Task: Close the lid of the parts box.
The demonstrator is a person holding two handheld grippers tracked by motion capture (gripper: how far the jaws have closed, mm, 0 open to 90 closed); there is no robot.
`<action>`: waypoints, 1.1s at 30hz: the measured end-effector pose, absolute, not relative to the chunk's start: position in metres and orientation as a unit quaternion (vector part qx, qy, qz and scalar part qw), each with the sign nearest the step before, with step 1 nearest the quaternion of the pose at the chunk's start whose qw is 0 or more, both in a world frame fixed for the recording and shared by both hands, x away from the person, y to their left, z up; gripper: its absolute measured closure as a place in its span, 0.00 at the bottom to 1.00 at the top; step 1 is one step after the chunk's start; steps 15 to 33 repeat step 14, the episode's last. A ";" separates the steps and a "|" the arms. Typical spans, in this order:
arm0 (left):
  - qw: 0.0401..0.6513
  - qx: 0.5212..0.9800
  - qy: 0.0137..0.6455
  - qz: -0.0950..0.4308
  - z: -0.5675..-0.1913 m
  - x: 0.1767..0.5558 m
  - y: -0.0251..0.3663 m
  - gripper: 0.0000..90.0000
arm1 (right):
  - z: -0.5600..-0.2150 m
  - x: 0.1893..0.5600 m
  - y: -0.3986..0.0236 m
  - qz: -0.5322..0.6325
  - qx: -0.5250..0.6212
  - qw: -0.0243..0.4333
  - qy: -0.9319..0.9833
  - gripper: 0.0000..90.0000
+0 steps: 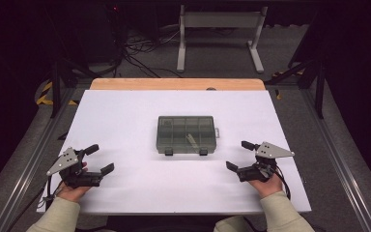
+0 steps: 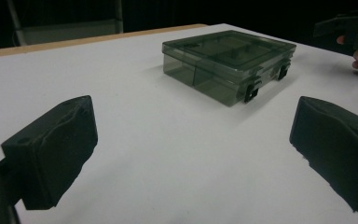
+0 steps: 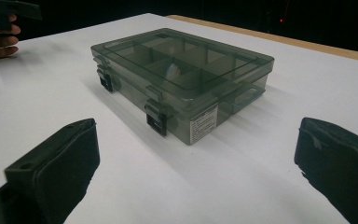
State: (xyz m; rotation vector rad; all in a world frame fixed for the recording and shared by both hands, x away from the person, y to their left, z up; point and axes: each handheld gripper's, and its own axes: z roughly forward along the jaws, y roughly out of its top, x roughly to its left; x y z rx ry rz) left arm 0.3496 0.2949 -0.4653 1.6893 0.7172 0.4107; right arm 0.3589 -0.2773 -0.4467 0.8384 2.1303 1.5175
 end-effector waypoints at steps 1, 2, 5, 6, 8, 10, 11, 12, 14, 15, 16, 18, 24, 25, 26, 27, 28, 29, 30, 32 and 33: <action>0.591 0.724 0.310 0.174 -0.466 0.350 0.295 0.02 | -0.447 0.359 -0.277 0.543 0.299 0.197 0.760 0.01; 0.591 0.725 0.310 0.172 -0.466 0.351 0.295 0.02 | -0.447 0.360 -0.277 0.544 0.299 0.199 0.758 0.01; 0.590 0.726 0.307 0.174 -0.465 0.351 0.295 0.02 | -0.446 0.361 -0.278 0.545 0.304 0.200 0.755 0.01; 0.591 0.725 0.309 0.173 -0.465 0.350 0.295 0.02 | -0.447 0.361 -0.278 0.545 0.306 0.199 0.755 0.01; 0.595 0.721 0.309 0.174 -0.464 0.350 0.295 0.02 | -0.446 0.361 -0.279 0.543 0.308 0.202 0.755 0.01; 0.597 0.719 0.313 0.172 -0.464 0.351 0.295 0.02 | -0.446 0.361 -0.279 0.544 0.309 0.202 0.754 0.01; 0.600 0.715 0.316 0.170 -0.465 0.351 0.295 0.02 | -0.446 0.362 -0.279 0.543 0.310 0.202 0.754 0.01; 0.600 0.714 0.317 0.170 -0.465 0.351 0.295 0.02 | -0.446 0.361 -0.279 0.543 0.310 0.202 0.754 0.01; 0.600 0.714 0.319 0.168 -0.464 0.351 0.295 0.02 | -0.446 0.361 -0.279 0.543 0.310 0.202 0.754 0.01; 0.600 0.714 0.319 0.168 -0.464 0.351 0.295 0.02 | -0.446 0.361 -0.279 0.543 0.310 0.202 0.754 0.01; 0.600 0.714 0.319 0.168 -0.464 0.351 0.295 0.02 | -0.446 0.361 -0.279 0.543 0.310 0.202 0.754 0.01; 0.600 0.714 0.319 0.168 -0.464 0.351 0.295 0.02 | -0.446 0.361 -0.279 0.543 0.310 0.202 0.754 0.01; 0.600 0.714 0.319 0.168 -0.464 0.351 0.295 0.02 | -0.446 0.361 -0.279 0.543 0.310 0.202 0.754 0.01; 0.600 0.714 0.319 0.168 -0.464 0.351 0.295 0.02 | -0.446 0.361 -0.279 0.543 0.310 0.202 0.754 0.01; 0.600 0.714 0.319 0.168 -0.464 0.351 0.295 0.02 | -0.446 0.361 -0.279 0.543 0.310 0.202 0.754 0.01; 0.600 0.714 0.319 0.168 -0.464 0.351 0.295 0.02 | -0.446 0.361 -0.279 0.543 0.310 0.202 0.754 0.01; 0.600 0.714 0.319 0.168 -0.464 0.351 0.295 0.02 | -0.446 0.361 -0.279 0.543 0.310 0.202 0.754 0.01; 0.600 0.714 0.319 0.168 -0.464 0.351 0.295 0.02 | -0.446 0.361 -0.279 0.543 0.310 0.202 0.754 0.01; 0.600 0.714 0.319 0.168 -0.464 0.351 0.295 0.02 | -0.446 0.361 -0.279 0.543 0.310 0.202 0.754 0.01; 0.600 0.714 0.319 0.168 -0.464 0.351 0.295 0.02 | -0.446 0.361 -0.279 0.543 0.310 0.202 0.754 0.01; 0.600 0.714 0.319 0.168 -0.464 0.351 0.295 0.02 | -0.446 0.361 -0.279 0.543 0.310 0.202 0.754 0.01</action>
